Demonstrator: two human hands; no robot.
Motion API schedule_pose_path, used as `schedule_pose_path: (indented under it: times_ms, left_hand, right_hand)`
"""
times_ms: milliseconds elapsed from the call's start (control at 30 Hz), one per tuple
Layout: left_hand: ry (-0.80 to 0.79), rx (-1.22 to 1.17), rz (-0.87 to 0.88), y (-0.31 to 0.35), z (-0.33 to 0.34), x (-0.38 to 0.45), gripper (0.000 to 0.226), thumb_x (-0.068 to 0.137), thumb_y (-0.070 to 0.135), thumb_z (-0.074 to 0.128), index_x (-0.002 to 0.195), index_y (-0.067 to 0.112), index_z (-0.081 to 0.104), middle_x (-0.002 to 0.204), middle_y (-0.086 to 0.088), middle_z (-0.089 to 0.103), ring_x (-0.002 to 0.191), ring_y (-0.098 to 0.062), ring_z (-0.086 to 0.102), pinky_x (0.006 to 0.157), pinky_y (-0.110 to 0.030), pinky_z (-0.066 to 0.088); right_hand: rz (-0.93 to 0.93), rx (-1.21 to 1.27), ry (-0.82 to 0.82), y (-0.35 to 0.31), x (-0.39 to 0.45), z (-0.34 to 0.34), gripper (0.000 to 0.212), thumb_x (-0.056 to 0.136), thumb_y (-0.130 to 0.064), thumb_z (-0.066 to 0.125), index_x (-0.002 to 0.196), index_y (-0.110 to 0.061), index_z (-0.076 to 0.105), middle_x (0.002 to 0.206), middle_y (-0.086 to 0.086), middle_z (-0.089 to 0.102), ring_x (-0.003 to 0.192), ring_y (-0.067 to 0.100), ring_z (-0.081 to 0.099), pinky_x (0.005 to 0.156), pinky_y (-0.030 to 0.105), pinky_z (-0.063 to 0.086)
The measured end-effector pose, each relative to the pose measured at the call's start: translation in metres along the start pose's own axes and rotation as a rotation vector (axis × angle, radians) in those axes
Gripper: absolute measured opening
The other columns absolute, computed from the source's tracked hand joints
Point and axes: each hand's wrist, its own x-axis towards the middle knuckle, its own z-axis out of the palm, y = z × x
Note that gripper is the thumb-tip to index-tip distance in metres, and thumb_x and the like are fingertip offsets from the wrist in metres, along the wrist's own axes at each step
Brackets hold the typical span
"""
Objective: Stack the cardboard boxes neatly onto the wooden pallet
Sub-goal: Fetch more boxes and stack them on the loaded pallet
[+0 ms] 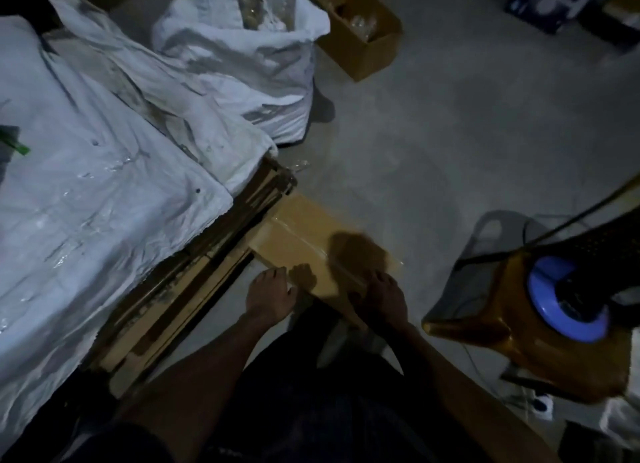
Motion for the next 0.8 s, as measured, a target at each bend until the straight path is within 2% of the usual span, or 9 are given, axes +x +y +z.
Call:
schedule_pose_path:
  times_ms: [200,333,433,500,600,700,800]
  left_hand:
    - [0.012,-0.147,-0.245,0.024,-0.012,0.041,0.058,0.100,0.041,0.045,0.148,0.010,0.035,0.151,-0.011,0.041,0.138,-0.028,0.037,0.110,-0.037,0.034]
    - [0.005,-0.343,-0.469,0.043,-0.001,0.066,0.061,0.100,0.042,0.045,0.152,0.013,0.030,0.153,-0.010,0.036,0.138,-0.030,0.037,0.109,-0.040,0.035]
    - [0.054,-0.579,-0.661,0.059,0.022,0.093,0.065,0.099,0.044,0.047,0.153,0.014,0.027,0.153,-0.011,0.036,0.137,-0.030,0.038,0.111,-0.040,0.035]
    - [0.115,-0.768,-0.792,0.069,0.041,0.110,0.068,0.098,0.043,0.051,0.153,0.011,0.027,0.154,-0.012,0.034,0.138,-0.030,0.037,0.113,-0.037,0.033]
    - [0.221,-1.058,-1.010,0.082,0.087,0.146,0.070,0.097,0.041,0.057,0.150,0.005,0.030,0.154,-0.015,0.036,0.138,-0.031,0.039,0.110,-0.036,0.033]
    - [0.325,-1.283,-1.174,0.084,0.136,0.176,0.075,0.093,0.034,0.065,0.149,0.002,0.028,0.154,-0.016,0.036,0.137,-0.032,0.040,0.109,-0.036,0.034]
    - [0.366,-1.401,-1.232,0.072,0.191,0.208,0.075,0.092,0.031,0.068,0.149,0.004,0.028,0.150,-0.019,0.040,0.134,-0.035,0.043,0.104,-0.039,0.038]
  right_hand:
    - [-0.131,-0.054,-0.063,-0.002,0.072,-0.045,0.060,0.098,-0.048,0.054,0.148,-0.017,0.040,0.150,0.007,0.043,0.138,0.028,0.036,0.107,0.036,0.034]
    - [-0.234,-0.085,-0.139,0.017,0.133,-0.057,0.058,0.096,-0.047,0.058,0.146,-0.022,0.044,0.146,0.004,0.048,0.133,0.027,0.044,0.105,0.039,0.041]
    - [-0.328,-0.061,-0.216,0.045,0.188,-0.050,0.062,0.092,-0.045,0.065,0.145,-0.019,0.046,0.141,0.006,0.054,0.129,0.029,0.051,0.104,0.043,0.044]
    - [-0.347,-0.055,-0.240,0.060,0.220,-0.041,0.075,0.081,-0.059,0.063,0.143,-0.018,0.048,0.135,0.006,0.059,0.123,0.029,0.056,0.100,0.045,0.047]
    - [-0.330,-0.120,-0.355,0.080,0.272,-0.023,0.094,0.068,-0.066,0.063,0.148,-0.027,0.036,0.141,-0.001,0.054,0.130,0.024,0.051,0.105,0.044,0.044]
    - [-0.302,-0.139,-0.407,0.108,0.320,0.007,0.113,0.051,-0.079,0.050,0.151,-0.033,0.024,0.144,-0.004,0.053,0.135,0.024,0.045,0.109,0.044,0.040]
    - [-0.244,-0.083,-0.476,0.133,0.371,0.054,0.117,0.052,-0.080,0.057,0.151,-0.034,0.014,0.143,-0.007,0.055,0.137,0.021,0.044,0.112,0.046,0.037]
